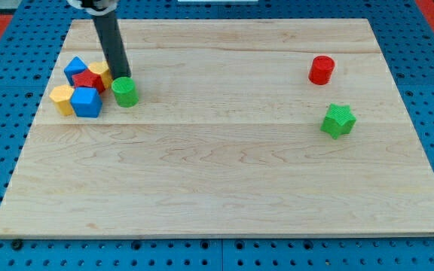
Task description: Move the red circle to the top right side of the green circle
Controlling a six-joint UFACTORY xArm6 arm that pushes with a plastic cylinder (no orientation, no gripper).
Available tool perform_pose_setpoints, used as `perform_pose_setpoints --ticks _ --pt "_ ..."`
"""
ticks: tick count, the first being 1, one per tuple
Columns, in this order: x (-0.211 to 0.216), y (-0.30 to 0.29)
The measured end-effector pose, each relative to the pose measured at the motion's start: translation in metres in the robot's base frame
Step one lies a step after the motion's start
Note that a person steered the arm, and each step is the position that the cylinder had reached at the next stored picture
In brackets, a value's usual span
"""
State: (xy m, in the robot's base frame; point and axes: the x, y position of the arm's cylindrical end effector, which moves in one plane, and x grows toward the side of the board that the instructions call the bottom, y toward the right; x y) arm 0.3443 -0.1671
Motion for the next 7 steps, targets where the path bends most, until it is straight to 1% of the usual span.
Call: perform_pose_setpoints --ticks 1,2,3,7 --pt "0.0 0.044" --pt "0.0 0.127" --pt "0.002 0.173" --pt "0.002 0.238"
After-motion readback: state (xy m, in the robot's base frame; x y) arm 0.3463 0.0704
